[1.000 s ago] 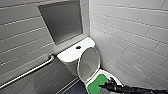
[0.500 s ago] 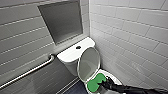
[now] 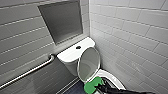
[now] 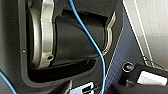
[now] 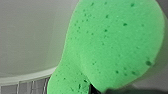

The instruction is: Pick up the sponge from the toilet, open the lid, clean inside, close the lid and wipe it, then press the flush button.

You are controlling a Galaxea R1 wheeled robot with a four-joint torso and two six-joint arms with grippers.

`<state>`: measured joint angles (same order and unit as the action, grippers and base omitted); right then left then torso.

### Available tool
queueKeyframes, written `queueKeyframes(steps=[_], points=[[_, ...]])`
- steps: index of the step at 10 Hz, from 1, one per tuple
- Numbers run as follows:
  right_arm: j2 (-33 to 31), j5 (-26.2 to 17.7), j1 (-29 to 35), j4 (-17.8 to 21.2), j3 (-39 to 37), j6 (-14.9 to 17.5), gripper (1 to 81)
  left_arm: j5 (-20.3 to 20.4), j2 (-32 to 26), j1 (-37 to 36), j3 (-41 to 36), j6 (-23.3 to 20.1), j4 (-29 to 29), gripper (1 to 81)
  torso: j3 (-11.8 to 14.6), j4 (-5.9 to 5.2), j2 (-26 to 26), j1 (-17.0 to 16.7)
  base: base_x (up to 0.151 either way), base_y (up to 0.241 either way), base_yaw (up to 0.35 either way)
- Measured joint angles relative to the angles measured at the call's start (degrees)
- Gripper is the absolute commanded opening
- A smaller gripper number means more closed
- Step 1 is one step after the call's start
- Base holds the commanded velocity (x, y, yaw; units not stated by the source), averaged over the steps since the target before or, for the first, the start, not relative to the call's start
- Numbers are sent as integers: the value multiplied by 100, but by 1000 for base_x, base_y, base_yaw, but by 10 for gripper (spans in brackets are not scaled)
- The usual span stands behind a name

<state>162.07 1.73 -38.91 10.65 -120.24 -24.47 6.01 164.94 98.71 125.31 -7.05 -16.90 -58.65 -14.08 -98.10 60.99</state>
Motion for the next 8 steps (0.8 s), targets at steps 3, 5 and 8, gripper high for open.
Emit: queueKeyframes(steps=[3, 5, 8], points=[[-347, 20, -130, -7, 362, 0, 10, 2, 0, 0, 5, 0, 0, 811, 0, 0, 0, 0, 0, 0, 0], [-772, 22, -260, -18, 880, 2, 10, 2, 0, 0, 5, 0, 0, 811, 0, 0, 0, 0, 0, 0, 0], [-1637, 138, -395, -21, 1743, 5, 10, 2, 11, 0, 5, 0, -2, 811, 0, 0, 0, 0, 0, 0, 0]])
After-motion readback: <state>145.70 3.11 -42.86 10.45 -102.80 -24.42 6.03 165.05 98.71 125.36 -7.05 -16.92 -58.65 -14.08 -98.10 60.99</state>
